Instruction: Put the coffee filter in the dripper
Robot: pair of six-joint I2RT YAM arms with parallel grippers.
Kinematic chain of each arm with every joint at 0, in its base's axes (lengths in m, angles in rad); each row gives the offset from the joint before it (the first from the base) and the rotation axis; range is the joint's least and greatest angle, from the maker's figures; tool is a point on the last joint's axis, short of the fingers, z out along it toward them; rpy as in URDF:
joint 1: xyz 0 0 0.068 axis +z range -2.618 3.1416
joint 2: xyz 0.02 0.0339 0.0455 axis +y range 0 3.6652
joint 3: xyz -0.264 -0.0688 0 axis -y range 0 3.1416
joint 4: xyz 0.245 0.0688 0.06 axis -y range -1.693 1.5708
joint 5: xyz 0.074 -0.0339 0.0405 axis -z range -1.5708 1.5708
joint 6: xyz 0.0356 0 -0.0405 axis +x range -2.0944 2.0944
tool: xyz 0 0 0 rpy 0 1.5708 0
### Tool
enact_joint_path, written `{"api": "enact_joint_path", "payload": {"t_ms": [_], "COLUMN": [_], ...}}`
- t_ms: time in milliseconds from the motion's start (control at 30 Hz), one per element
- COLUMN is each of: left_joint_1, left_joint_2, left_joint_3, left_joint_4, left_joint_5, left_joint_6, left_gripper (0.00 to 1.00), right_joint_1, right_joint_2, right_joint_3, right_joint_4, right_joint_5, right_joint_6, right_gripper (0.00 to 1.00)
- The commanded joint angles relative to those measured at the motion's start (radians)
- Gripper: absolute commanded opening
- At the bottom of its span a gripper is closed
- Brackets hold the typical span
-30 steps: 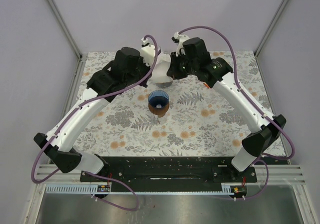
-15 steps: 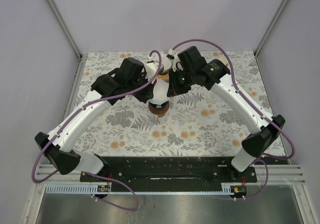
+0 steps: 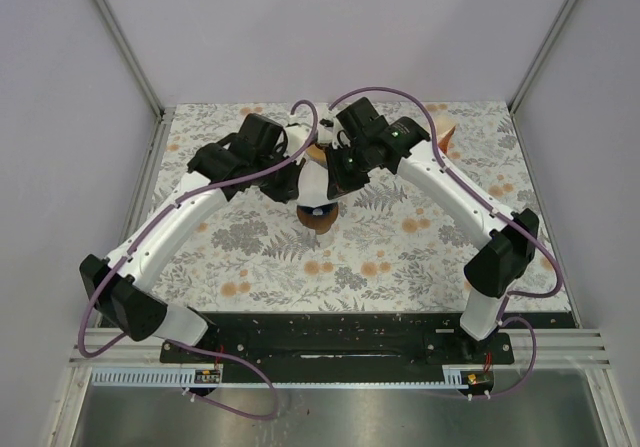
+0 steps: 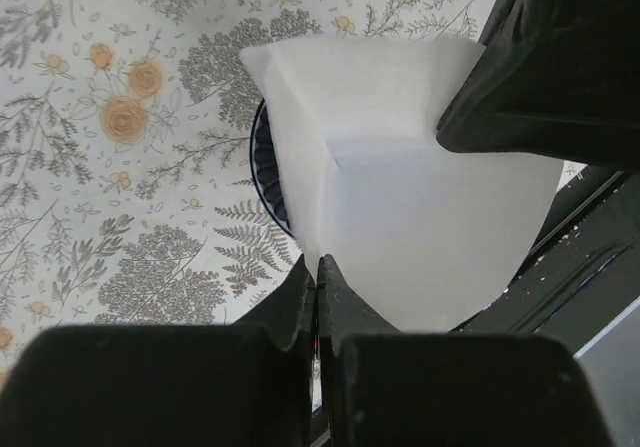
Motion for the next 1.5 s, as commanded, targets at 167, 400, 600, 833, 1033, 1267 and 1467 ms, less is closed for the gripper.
{"api": "enact_joint_path", "payload": {"t_ms": [167,400,600,833,1033,1267,1467], "left_joint_1": [0.001,0.001,0.001,0.002,0.014,0.102,0.261], "left_joint_2": [0.043,0.052,0.057,0.040,0.009,-0.040,-0.106], "left_joint_3": [-0.012,-0.024,-0.018,0.020,0.068,0.117,0.025], "left_joint_4": [0.017,0.024,0.028,0.028,0.016,-0.006,0.059], "left_joint_5": [0.053,0.033,0.029,0.021,0.036,0.119,0.204], "left_joint_6": [0.011,0.021,0.028,0.037,0.038,0.023,-0.092], "left_gripper": [0.00,0.00,0.06,0.39,0.68,0.83,0.83], "right_joint_1": [0.007,0.004,0.004,0.004,0.006,0.020,0.090], "right_joint_2": [-0.028,-0.044,-0.080,-0.110,-0.137,-0.107,-0.019], "right_joint_3": [0.033,0.043,0.050,0.030,0.008,-0.033,0.003], "right_joint_4": [0.042,0.051,0.091,0.123,0.204,0.266,0.186], "right_joint_5": [0.063,0.155,0.164,0.161,0.025,-0.069,0.087], "right_joint_6": [-0.035,-0.067,-0.073,-0.089,-0.107,-0.087,-0.135], "right_gripper": [0.34,0.47,0.48,0.48,0.36,0.05,0.00]}}
